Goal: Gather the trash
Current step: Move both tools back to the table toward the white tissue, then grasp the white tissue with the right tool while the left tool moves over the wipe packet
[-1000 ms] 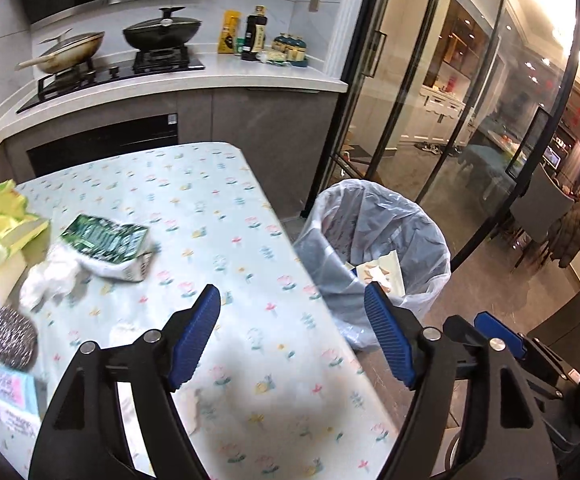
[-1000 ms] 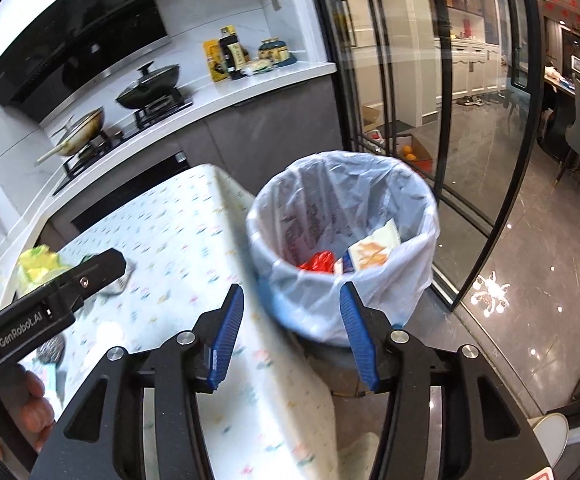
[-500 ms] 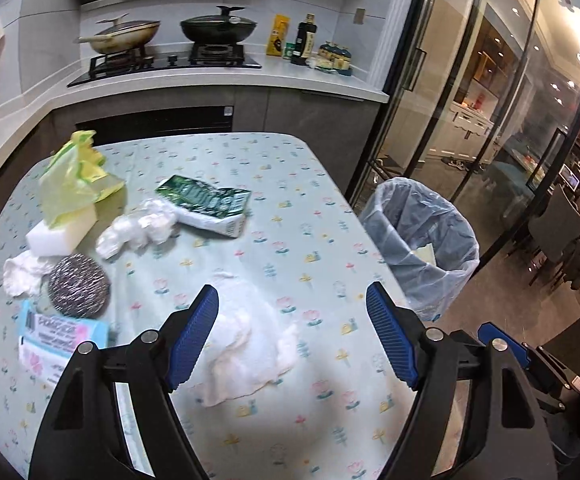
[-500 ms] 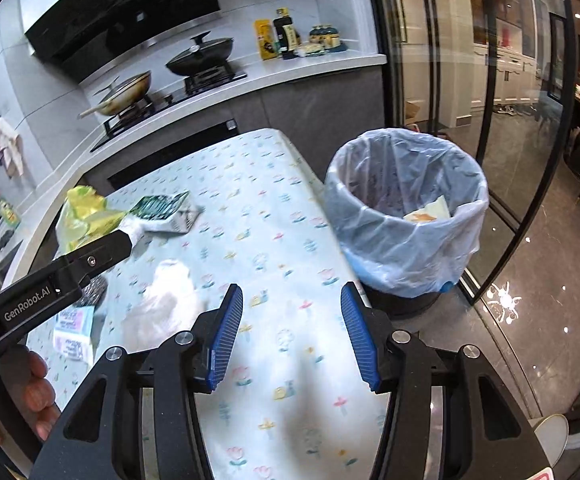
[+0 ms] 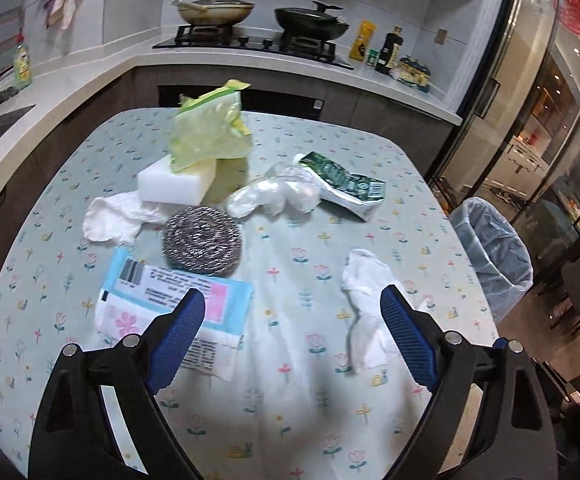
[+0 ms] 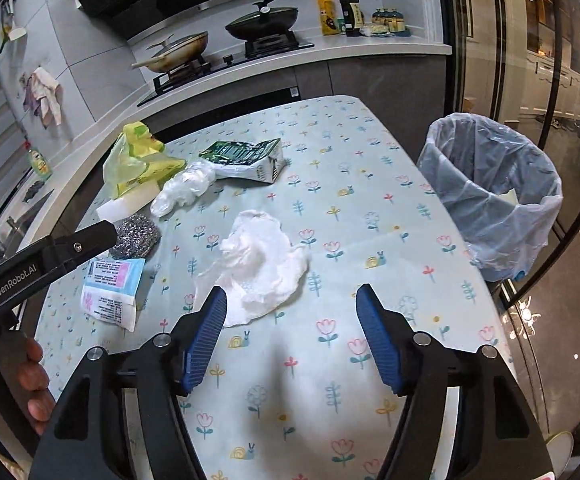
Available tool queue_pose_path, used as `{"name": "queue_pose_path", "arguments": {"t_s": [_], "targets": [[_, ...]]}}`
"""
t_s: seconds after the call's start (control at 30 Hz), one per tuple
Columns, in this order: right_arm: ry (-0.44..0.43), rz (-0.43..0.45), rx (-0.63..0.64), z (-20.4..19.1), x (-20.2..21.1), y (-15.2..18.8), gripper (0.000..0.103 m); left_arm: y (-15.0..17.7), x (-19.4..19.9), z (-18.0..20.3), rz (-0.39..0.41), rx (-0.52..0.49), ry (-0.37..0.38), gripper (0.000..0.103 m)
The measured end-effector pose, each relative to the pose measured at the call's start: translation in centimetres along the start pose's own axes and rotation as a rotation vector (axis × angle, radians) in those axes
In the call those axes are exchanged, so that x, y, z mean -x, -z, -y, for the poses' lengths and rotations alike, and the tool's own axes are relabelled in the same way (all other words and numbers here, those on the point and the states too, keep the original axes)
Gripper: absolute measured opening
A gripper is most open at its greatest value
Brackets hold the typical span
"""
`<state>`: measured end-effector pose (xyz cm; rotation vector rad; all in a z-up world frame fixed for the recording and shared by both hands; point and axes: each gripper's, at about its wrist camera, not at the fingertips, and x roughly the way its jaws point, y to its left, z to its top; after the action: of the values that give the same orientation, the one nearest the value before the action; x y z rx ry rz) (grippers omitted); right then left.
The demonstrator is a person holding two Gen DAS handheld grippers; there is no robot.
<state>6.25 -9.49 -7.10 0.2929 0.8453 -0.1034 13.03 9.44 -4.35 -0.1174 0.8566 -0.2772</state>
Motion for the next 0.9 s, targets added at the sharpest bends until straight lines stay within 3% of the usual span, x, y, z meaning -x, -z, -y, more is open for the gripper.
{"name": "queue_pose_path", "arguments": {"t_s": [0.3, 0.57, 0.9], "targets": [[-0.015, -0.048, 0.0, -2.3, -4.2, -0.3, 0.066, 0.7, -0.6, -6.4, -0.025, 0.101, -0.083, 0.089], [0.025, -0.067, -0.024, -3.1, -7.4, -0.9, 0.071, 1.7, -1.3, -8.8, -0.041, 0.097, -0.127, 0.092], [0.06, -0.102, -0.017, -3.2, -9.3, -0.7, 0.069, 2.2, -3.8, -11.3, -0.112, 0.145, -0.093, 0.093]]}}
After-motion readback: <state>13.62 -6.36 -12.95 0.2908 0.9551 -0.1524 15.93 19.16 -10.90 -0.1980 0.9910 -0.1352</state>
